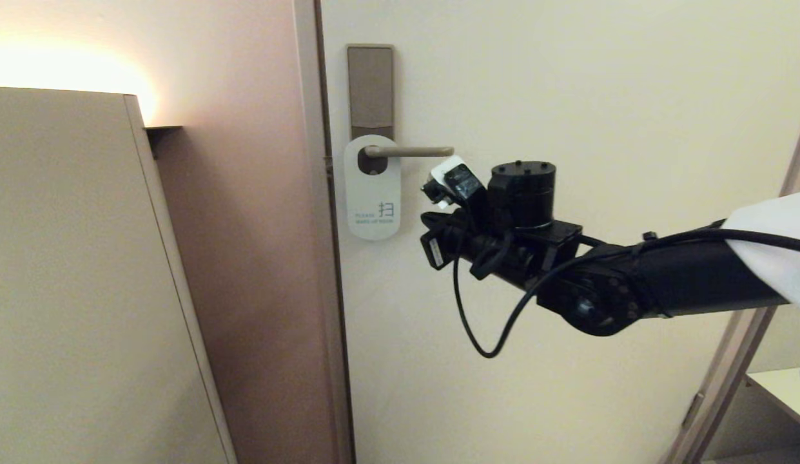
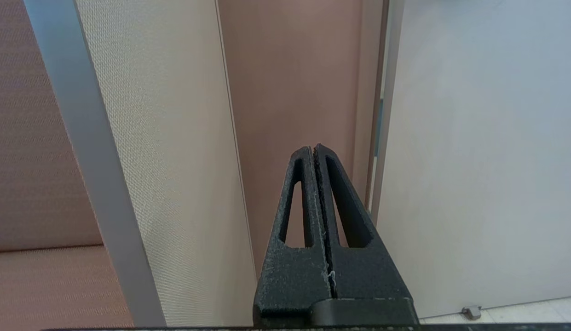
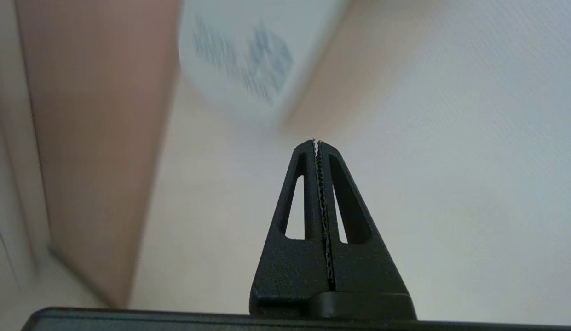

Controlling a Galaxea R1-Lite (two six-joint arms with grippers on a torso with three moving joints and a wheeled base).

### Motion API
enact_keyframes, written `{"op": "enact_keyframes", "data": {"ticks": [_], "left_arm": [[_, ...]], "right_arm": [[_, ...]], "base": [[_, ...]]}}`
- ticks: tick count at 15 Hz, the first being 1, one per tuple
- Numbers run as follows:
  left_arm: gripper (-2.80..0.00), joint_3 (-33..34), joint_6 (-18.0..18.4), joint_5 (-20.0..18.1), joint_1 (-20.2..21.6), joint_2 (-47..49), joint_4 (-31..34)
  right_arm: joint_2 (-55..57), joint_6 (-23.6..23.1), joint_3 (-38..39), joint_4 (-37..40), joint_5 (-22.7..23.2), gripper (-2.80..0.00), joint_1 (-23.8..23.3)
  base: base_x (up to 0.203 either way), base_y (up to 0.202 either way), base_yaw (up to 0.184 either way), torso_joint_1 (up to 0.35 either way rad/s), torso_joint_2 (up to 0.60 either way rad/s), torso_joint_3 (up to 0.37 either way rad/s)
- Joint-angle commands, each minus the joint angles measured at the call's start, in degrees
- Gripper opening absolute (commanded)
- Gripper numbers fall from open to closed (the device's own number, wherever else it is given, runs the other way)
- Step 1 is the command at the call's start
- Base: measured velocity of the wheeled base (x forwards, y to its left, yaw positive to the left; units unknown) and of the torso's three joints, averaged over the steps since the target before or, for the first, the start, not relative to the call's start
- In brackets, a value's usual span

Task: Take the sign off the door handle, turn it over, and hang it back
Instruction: Take down the sign

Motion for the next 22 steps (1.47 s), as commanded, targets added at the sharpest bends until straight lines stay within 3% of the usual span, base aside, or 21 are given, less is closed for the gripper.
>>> {"op": "enact_keyframes", "data": {"ticks": [1,7,13,20,22], "left_arm": [[-2.80,-0.01,0.04,-0.02,-0.01,0.00,-0.02],[-2.80,0.00,0.04,-0.02,0.00,0.00,-0.02],[-2.80,0.00,0.04,-0.02,0.07,0.00,-0.02],[-2.80,-0.03,0.04,-0.02,0.07,0.00,-0.02],[-2.80,0.00,0.04,-0.02,-0.01,0.00,-0.02]], "right_arm": [[-8.46,-1.02,6.22,1.50,-0.03,-2.80,-1.77],[-29.97,-1.90,19.41,10.10,0.00,-2.80,-11.47],[-51.48,-0.22,27.52,16.97,0.71,-2.80,-27.63],[-81.35,5.44,55.73,17.50,1.12,-2.80,-33.61],[-88.27,6.33,63.14,17.53,3.04,-2.80,-34.68]], "base": [[0.000,0.000,0.000,0.000,0.00,0.000],[0.000,0.000,0.000,0.000,0.00,0.000],[0.000,0.000,0.000,0.000,0.00,0.000],[0.000,0.000,0.000,0.000,0.00,0.000],[0.000,0.000,0.000,0.000,0.00,0.000]]}}
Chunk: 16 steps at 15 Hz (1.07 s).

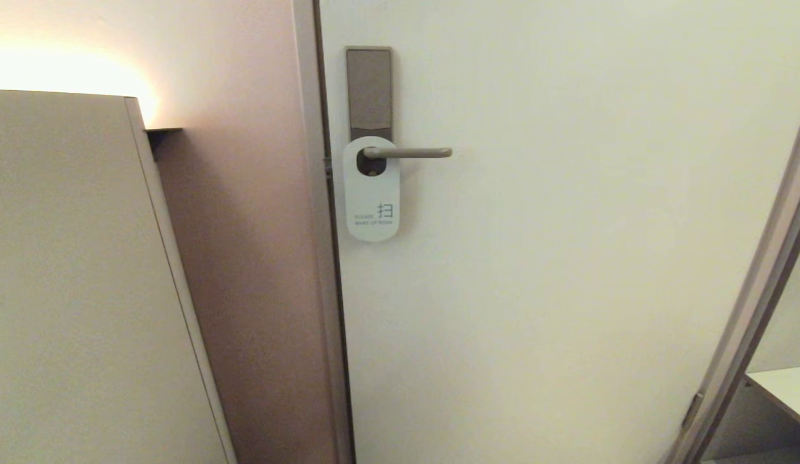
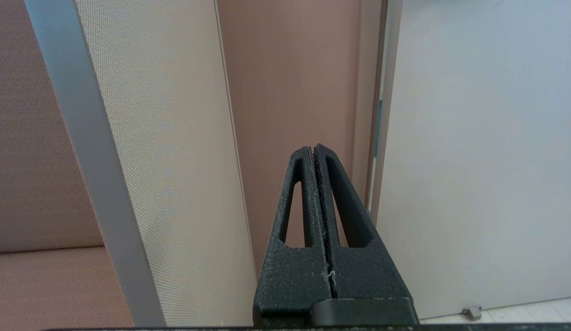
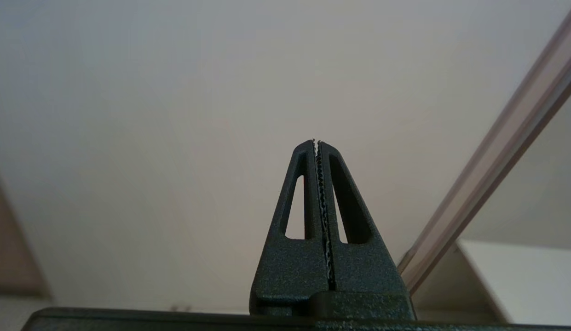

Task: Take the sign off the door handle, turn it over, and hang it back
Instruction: Take down the sign

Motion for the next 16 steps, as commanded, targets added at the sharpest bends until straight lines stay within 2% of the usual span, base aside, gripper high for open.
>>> {"op": "enact_keyframes", "data": {"ticks": [1,3,5,7,12,16], "left_arm": [[-2.80,-0.05,-0.02,0.00,0.01,0.00,0.00],[-2.80,0.02,-0.02,0.00,0.04,0.00,0.00],[-2.80,-0.03,-0.02,0.00,0.02,0.00,0.00],[-2.80,0.02,-0.02,0.00,0.05,0.00,0.00],[-2.80,-0.06,-0.02,0.00,0.05,0.00,0.00],[-2.80,-0.06,-0.02,0.00,0.04,0.00,0.00]], "right_arm": [[-10.96,0.14,7.58,-0.15,1.21,-2.80,-0.86],[-17.45,0.37,12.50,0.92,2.87,-2.80,-2.73],[-20.89,1.09,13.71,6.67,6.30,-2.80,-4.83],[-21.29,1.51,13.76,8.85,7.76,-2.80,-4.58],[-26.39,5.45,13.76,12.78,6.19,-2.80,-2.37],[-32.50,6.00,13.76,12.97,5.99,-2.80,-1.97]], "base": [[0.000,0.000,0.000,0.000,0.00,0.000],[0.000,0.000,0.000,0.000,0.00,0.000],[0.000,0.000,0.000,0.000,0.00,0.000],[0.000,0.000,0.000,0.000,0.00,0.000],[0.000,0.000,0.000,0.000,0.00,0.000],[0.000,0.000,0.000,0.000,0.00,0.000]]}}
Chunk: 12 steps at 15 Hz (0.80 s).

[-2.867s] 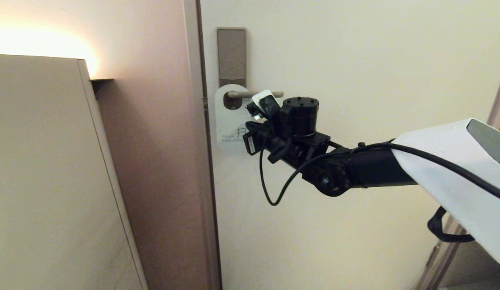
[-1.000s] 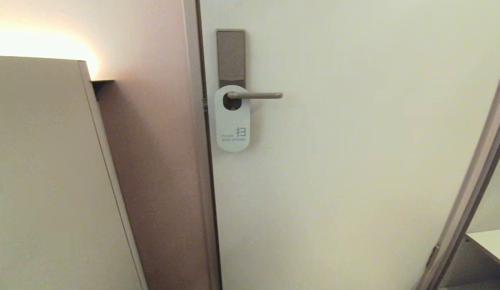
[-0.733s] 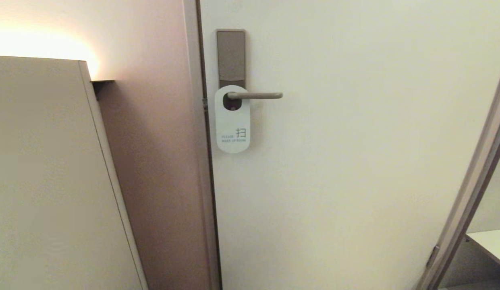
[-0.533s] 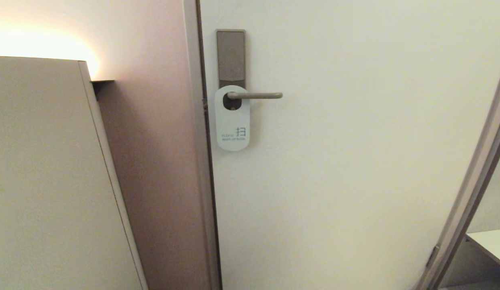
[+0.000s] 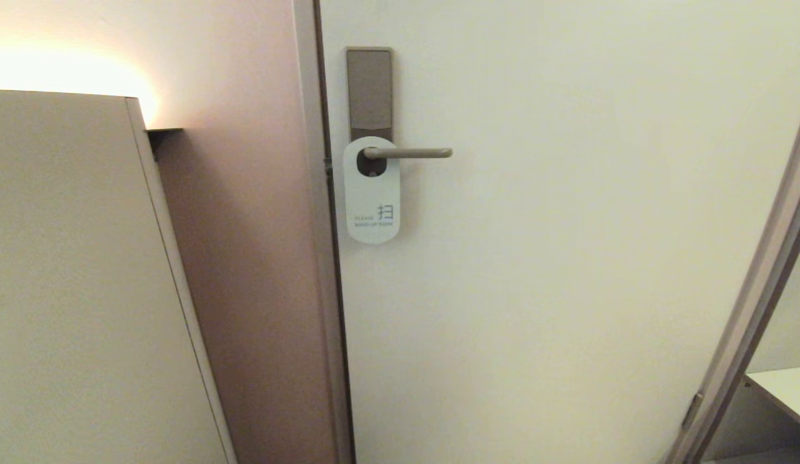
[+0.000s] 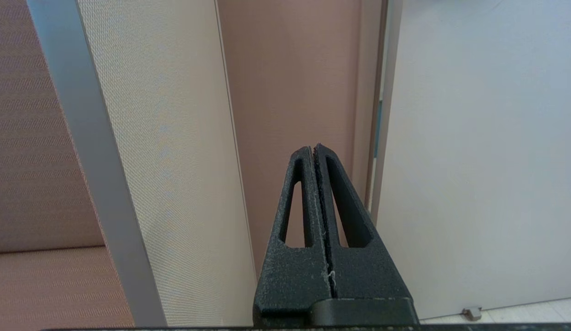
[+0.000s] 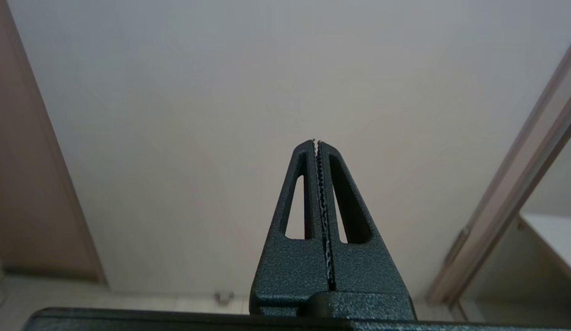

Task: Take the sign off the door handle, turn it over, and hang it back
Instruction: Take down the sign

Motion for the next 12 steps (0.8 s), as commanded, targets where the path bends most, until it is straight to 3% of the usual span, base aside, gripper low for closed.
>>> {"op": "enact_keyframes", "data": {"ticks": [1,12], "left_arm": [[-2.80,0.02,-0.07,-0.02,0.05,0.00,0.01],[-2.80,0.02,0.02,-0.02,-0.03,0.00,0.01]], "right_arm": [[-4.07,-0.04,0.00,0.01,0.03,-2.80,0.10],[-7.17,0.14,0.00,0.03,0.05,-2.80,0.10]], "base": [[0.000,0.000,0.000,0.000,0.00,0.000],[0.000,0.000,0.000,0.000,0.00,0.000]]}}
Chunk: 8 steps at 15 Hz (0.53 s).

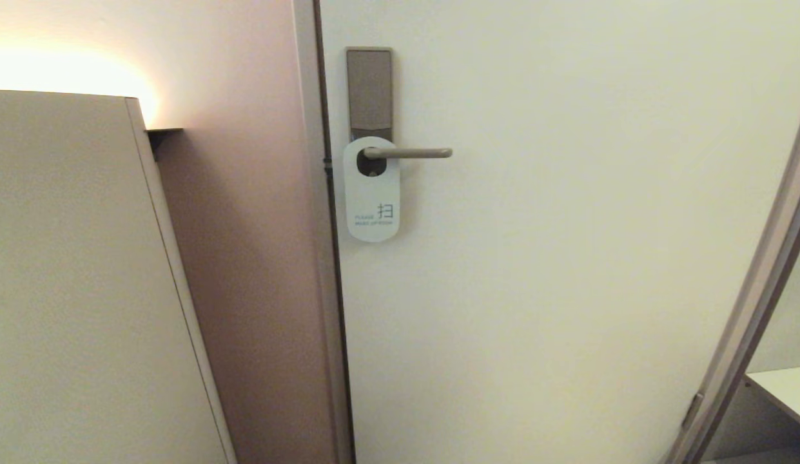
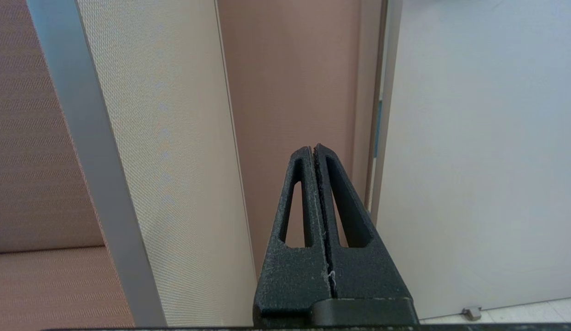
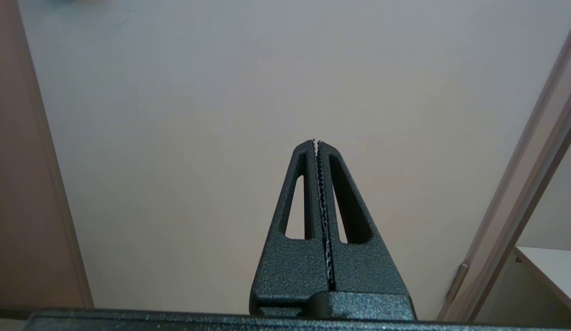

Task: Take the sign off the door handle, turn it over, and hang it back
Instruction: Take down the sign

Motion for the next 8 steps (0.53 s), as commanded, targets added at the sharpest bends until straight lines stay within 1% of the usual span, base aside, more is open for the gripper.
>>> {"op": "enact_keyframes", "data": {"ticks": [1,8], "left_arm": [[-2.80,0.02,0.02,0.00,-0.01,0.00,0.00],[-2.80,0.02,0.02,0.00,0.03,0.00,0.00]], "right_arm": [[0.09,-0.04,0.00,-0.05,0.02,-2.80,-0.01],[0.00,-0.04,0.00,-0.05,0.10,-2.80,-0.05]], "base": [[0.000,0.000,0.000,0.000,0.00,0.000],[0.000,0.000,0.000,0.000,0.00,0.000]]}}
